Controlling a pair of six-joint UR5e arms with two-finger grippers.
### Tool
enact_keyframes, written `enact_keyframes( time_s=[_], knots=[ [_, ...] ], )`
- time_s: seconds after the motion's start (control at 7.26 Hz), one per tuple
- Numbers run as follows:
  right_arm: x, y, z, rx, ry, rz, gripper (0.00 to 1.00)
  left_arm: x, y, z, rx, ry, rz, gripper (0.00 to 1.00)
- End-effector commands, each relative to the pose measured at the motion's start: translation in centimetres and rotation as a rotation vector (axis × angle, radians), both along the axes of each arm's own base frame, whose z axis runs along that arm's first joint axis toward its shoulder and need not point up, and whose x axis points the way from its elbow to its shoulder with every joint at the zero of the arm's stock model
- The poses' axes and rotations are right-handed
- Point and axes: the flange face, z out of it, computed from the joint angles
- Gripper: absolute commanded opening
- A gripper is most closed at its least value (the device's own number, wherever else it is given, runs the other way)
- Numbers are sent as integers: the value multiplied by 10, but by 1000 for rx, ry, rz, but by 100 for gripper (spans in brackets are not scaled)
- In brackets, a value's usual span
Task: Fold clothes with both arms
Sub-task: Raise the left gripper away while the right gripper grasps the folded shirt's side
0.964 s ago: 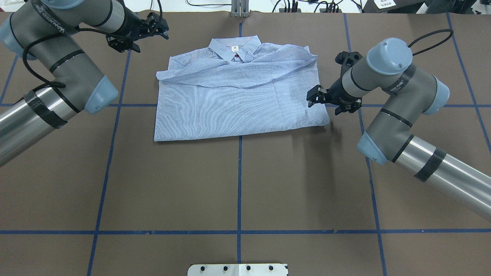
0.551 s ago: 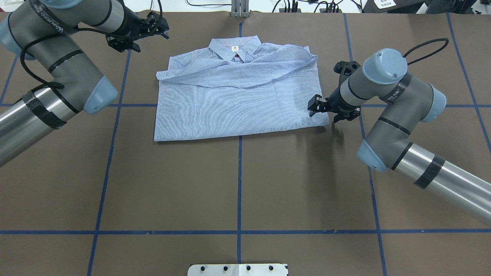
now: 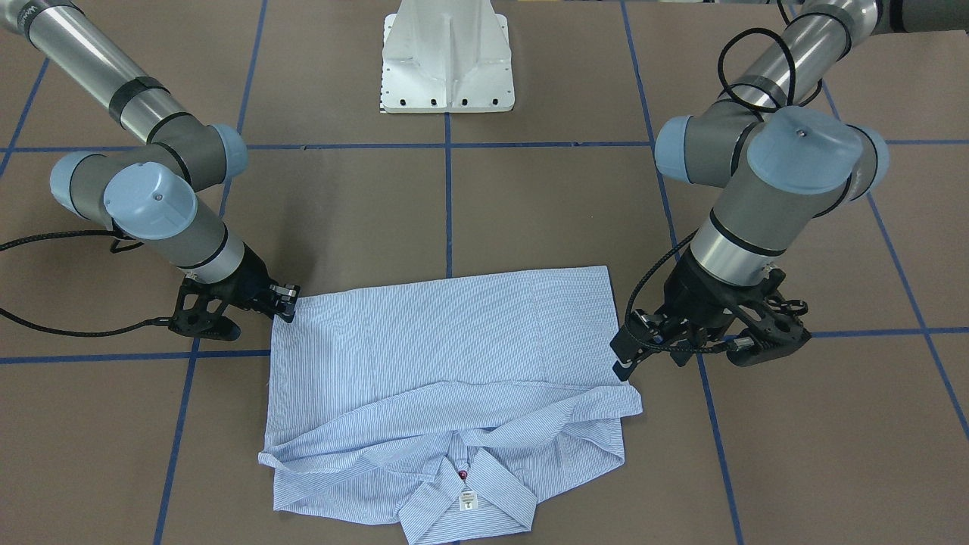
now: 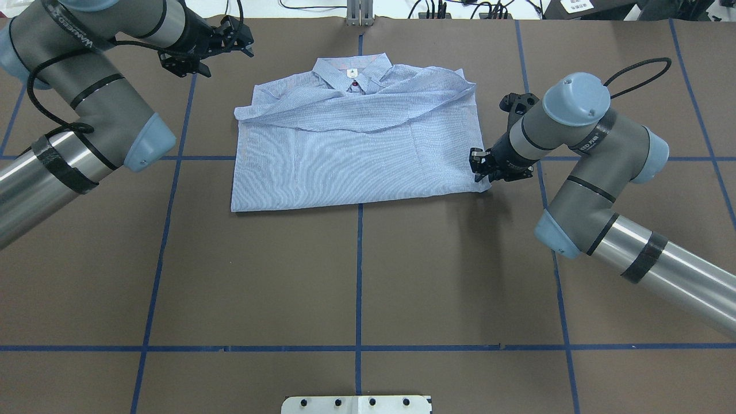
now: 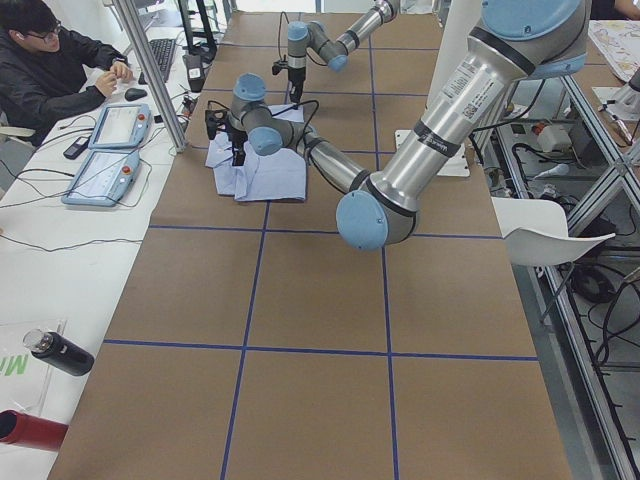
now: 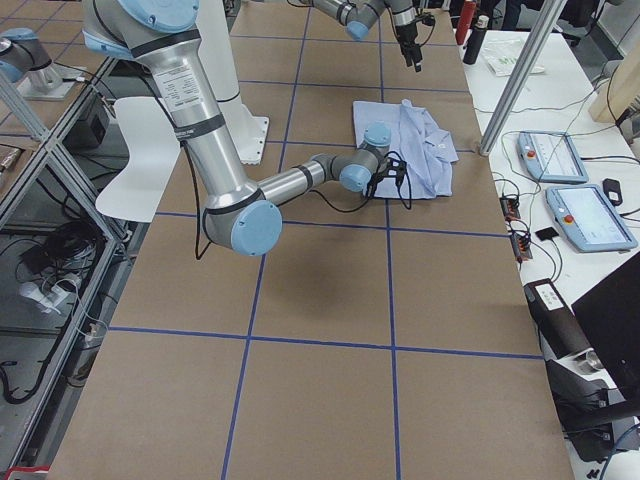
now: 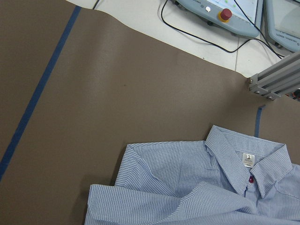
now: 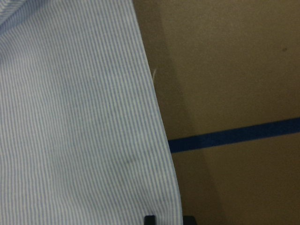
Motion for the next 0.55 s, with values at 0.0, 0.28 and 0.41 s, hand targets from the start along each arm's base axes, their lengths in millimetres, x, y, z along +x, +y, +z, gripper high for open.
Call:
enact_keyframes(
  time_s=[0.0,0.28,0.41],
  knots=[
    [4,1,-2,-32,-29,-34,0,0,0,0,1,0,-1,100],
    [35,29,15,-82,-66,-84,0,-5,7,-12,-12,-9,-1,100],
    [54,49,28,-102,-58,-91,0,-7,8,-16,-6,-5,-2,100]
  ],
)
